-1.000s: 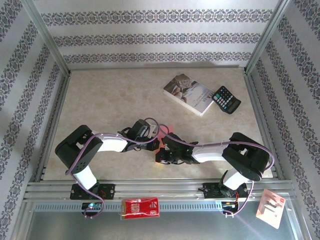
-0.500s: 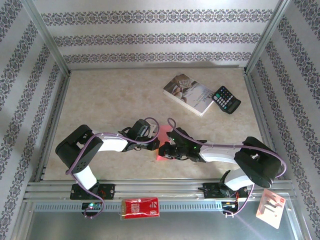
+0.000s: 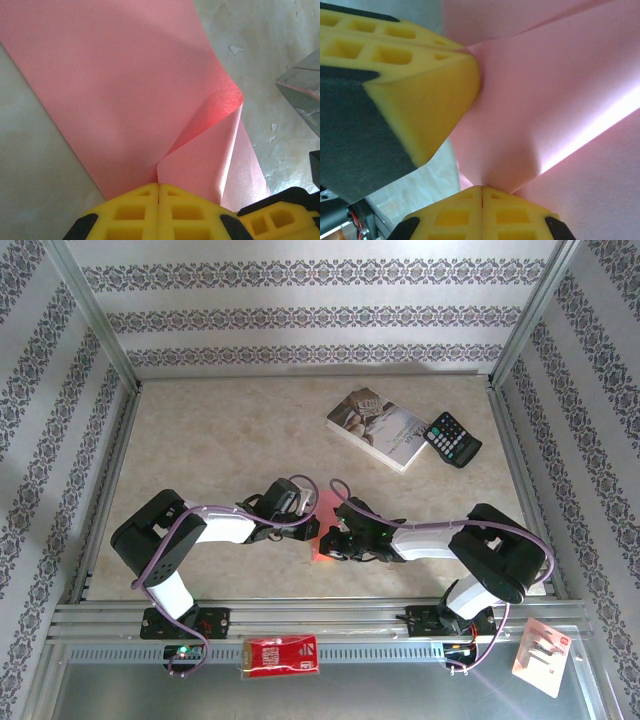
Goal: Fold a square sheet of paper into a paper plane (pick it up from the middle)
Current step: Fold the triangle at the bottom-center of the table.
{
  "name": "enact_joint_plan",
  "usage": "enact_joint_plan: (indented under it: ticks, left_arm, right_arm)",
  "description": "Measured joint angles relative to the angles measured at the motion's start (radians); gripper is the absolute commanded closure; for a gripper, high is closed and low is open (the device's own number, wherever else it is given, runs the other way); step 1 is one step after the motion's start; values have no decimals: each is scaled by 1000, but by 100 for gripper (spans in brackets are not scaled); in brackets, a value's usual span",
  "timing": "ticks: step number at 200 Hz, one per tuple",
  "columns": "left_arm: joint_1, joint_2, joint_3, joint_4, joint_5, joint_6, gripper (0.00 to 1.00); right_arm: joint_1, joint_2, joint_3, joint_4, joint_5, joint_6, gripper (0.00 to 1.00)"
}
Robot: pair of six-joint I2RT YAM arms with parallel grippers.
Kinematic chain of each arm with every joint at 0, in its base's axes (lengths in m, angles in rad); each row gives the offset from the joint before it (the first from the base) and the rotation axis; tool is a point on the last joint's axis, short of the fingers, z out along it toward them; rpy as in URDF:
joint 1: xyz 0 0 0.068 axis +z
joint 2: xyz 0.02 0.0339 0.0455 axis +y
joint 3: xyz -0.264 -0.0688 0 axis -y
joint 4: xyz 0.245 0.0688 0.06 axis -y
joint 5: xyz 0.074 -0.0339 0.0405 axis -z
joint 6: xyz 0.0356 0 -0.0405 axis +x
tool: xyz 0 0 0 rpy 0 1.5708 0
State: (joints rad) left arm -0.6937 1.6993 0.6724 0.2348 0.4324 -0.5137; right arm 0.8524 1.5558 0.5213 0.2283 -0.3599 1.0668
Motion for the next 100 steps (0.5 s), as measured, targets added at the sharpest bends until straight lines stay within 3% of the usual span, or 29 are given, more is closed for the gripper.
enact_joint_plan:
  ticks: [100]
  left_arm:
    - [0, 0, 0, 1, 0, -1, 100]
  right_arm:
    - [0, -37, 1, 7, 0, 1, 100]
